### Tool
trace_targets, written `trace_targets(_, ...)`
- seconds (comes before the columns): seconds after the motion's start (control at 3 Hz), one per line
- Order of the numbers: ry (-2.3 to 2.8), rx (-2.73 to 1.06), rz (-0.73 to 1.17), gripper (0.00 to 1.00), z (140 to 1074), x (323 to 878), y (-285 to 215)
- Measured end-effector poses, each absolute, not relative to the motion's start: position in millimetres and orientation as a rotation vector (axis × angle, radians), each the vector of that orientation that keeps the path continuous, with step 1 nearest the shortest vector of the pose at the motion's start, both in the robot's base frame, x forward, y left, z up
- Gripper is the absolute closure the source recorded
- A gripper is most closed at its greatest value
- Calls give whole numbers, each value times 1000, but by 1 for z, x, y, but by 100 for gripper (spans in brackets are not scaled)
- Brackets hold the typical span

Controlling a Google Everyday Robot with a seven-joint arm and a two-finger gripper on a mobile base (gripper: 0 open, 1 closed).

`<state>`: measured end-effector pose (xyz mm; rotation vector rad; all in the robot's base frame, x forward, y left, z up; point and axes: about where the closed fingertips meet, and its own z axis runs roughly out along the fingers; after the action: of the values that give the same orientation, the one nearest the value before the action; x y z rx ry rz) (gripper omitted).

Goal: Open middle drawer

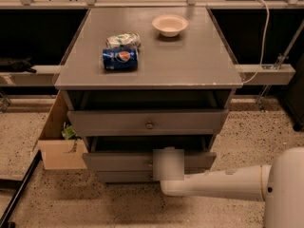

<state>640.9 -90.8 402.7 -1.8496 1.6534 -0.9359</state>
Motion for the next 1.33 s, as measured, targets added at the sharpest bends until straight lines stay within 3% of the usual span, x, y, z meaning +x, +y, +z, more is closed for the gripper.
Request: trace_targets(1.33, 1685, -1865, -930, 100, 394, 628, -100)
